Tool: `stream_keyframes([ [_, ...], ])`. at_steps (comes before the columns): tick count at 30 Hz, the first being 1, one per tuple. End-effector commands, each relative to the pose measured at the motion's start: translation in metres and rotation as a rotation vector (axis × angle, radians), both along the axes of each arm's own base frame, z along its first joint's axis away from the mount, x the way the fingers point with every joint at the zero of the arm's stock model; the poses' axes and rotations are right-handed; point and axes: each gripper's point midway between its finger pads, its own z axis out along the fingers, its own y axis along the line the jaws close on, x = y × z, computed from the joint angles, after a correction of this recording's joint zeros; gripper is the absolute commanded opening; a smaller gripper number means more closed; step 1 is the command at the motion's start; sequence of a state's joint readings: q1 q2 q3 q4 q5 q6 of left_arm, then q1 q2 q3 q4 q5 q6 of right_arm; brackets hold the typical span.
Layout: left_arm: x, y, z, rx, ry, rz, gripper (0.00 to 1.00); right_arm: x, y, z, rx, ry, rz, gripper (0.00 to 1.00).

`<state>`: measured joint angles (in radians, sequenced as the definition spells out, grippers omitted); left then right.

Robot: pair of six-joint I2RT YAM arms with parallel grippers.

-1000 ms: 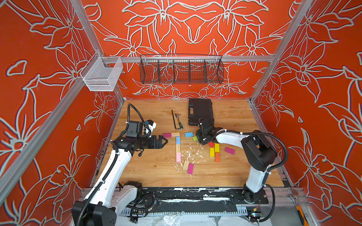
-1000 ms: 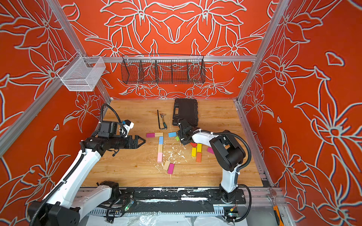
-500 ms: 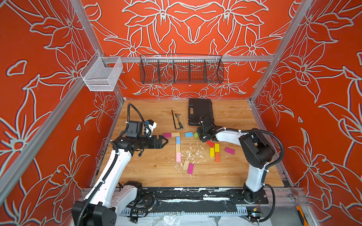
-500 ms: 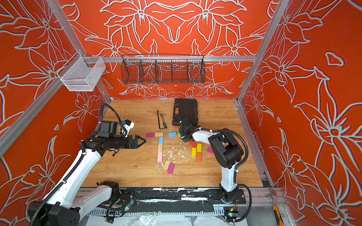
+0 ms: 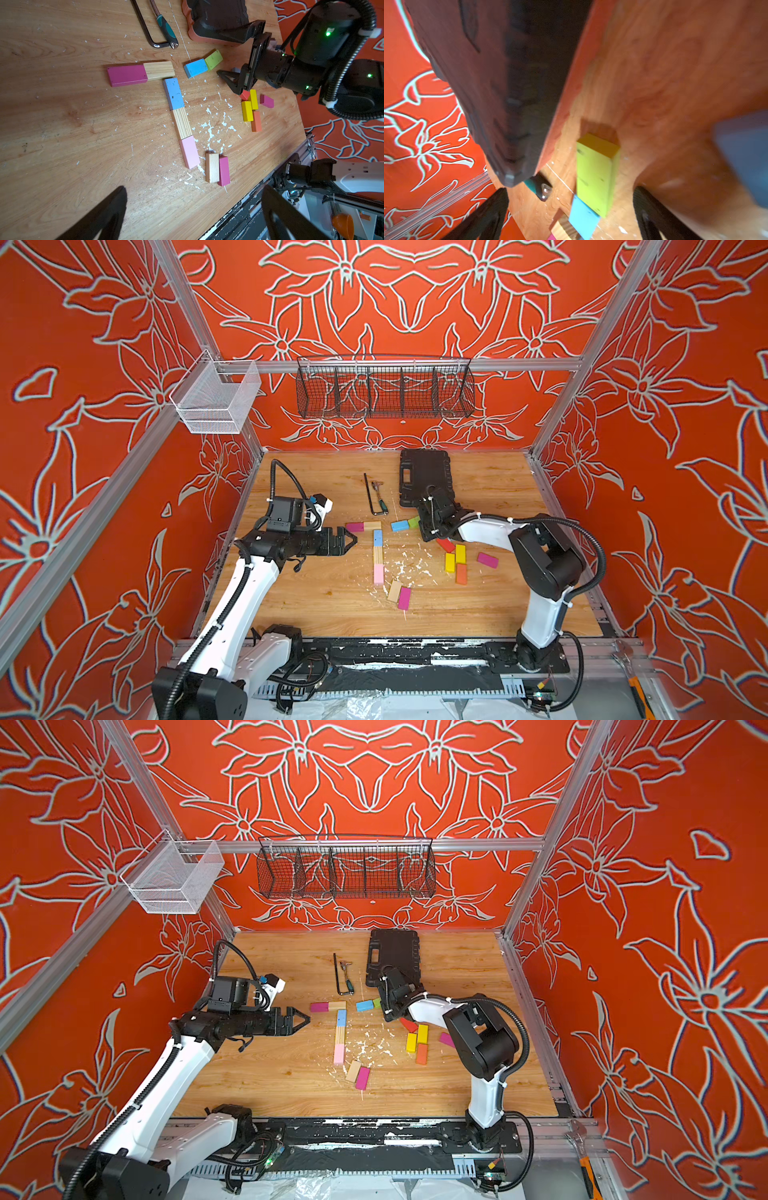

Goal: Assemble the number 7 with building blocks
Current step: Assemble the building block at the center of the board.

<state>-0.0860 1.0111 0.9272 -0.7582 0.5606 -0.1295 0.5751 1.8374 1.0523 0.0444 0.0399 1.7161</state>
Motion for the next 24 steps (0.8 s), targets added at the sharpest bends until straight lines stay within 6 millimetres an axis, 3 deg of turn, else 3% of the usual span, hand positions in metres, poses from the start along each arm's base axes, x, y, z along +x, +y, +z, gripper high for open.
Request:
stream_keyframes([
  [1,-0.001,-0.001,-0.002,0.002,-0.006,-0.018,0.98,-0.025,-0.007,0.017,-0.035,0.008,0.037,0.97],
  [7,0.0,-0.002,-0.003,-0.001,0.001,-0.021,0.98,-0.042,-0.028,0.07,-0.357,-0.16,0.37,0.97],
  [11,0.0,-0.002,-0.005,-0.003,0.007,-0.022,0.98,-0.037,0.007,0.092,-0.407,-0.395,0.778,0.97],
  [17,0.0,-0.002,-0.005,0.0,0.008,-0.021,0.98,-0.046,0.018,0.053,-0.533,-0.236,1.215,0.92],
  [24,0.001,-0.001,-0.007,0.004,0.014,-0.02,0.98,-0.03,0.011,0.031,-0.671,-0.183,1.333,0.92],
])
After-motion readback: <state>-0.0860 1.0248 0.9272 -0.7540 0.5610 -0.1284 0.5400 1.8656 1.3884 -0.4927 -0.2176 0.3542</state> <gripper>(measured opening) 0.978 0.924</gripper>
